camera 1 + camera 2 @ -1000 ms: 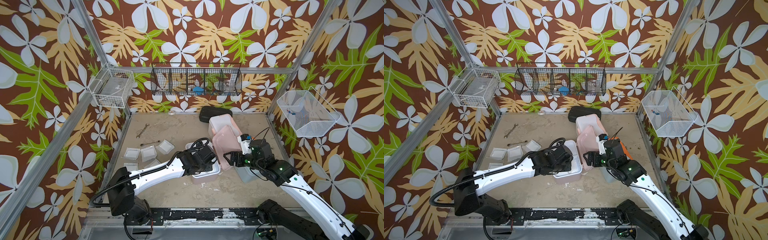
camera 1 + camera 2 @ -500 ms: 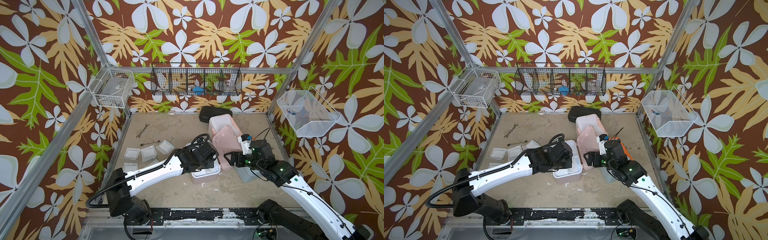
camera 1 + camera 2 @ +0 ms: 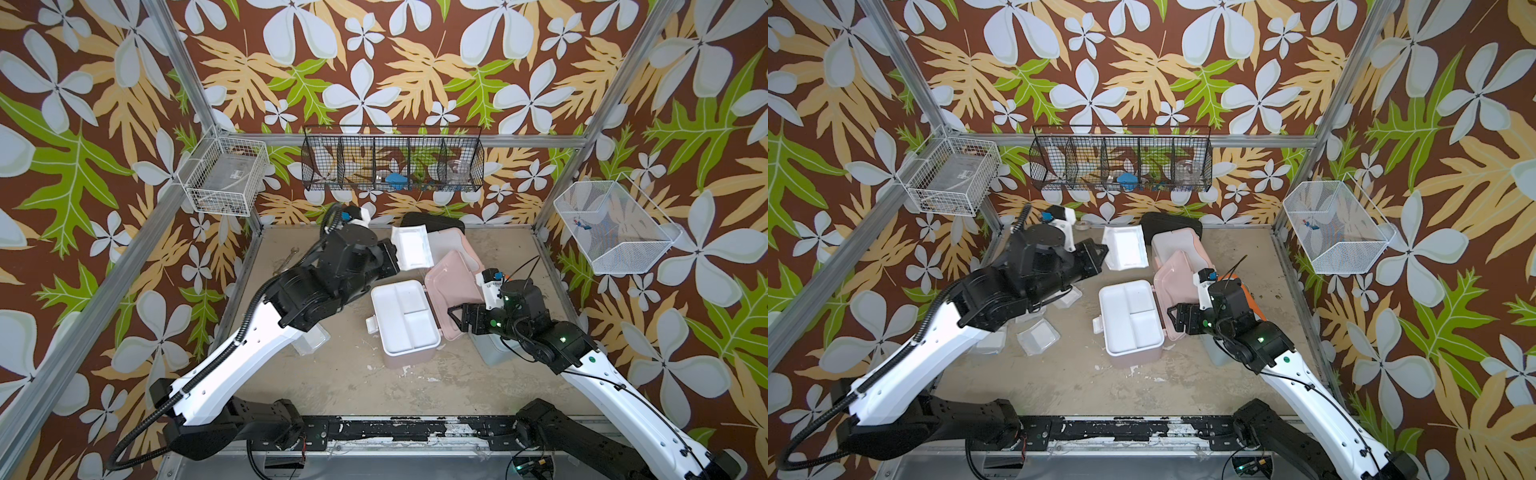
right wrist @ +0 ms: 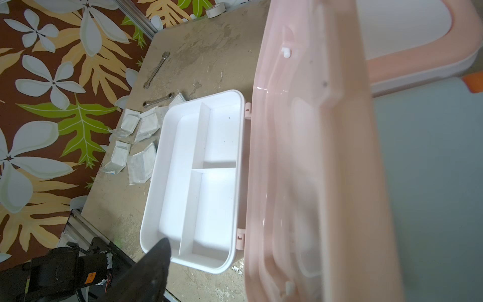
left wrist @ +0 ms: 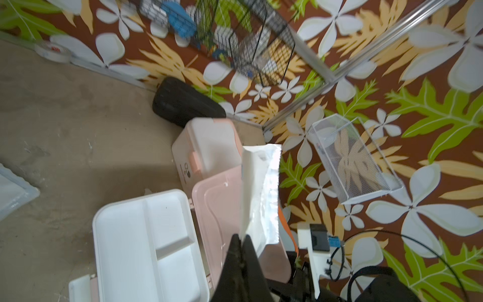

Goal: Open first aid kits and take out gauze
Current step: Pick up the gauze from the first aid kit, then place the gauze at the center of the board.

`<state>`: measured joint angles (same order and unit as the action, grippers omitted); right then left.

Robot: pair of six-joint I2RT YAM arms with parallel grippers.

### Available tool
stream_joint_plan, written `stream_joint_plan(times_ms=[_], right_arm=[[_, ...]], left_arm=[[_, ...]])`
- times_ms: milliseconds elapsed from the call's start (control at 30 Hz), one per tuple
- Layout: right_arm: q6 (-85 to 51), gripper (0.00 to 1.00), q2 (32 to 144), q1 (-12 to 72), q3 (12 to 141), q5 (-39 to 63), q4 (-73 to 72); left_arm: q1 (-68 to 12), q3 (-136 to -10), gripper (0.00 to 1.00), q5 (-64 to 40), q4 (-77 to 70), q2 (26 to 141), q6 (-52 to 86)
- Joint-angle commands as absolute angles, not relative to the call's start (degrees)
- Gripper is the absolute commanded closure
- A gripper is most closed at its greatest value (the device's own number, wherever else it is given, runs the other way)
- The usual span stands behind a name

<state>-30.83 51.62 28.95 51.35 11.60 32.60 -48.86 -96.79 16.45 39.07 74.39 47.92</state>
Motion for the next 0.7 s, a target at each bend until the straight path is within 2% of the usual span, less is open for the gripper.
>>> stream_joint_plan(times_ms=[0,200,367,667], right_arm=[[-30.17,0.15,51.65,29.02,51.68,11.39,32.17],[-30.23,0.15,51.85,29.05,51.78,11.33,32.31],[-30.39,0.15,52.04,29.04,51.53,11.66,31.86],[-30.64,0.15,51.81,29.03,50.98,11.94,31.66]], left_arm=[[-46.01,-97.84,1.00,22.42,39.91,71.28,47.03],[-43.21,-90.81,1.00,30.01,39.79,63.80,51.42],[-41.29,-78.57,1.00,31.99,41.75,58.83,59.39],[-32.97,-54.64,1.00,22.26,38.45,52.27,72.10]])
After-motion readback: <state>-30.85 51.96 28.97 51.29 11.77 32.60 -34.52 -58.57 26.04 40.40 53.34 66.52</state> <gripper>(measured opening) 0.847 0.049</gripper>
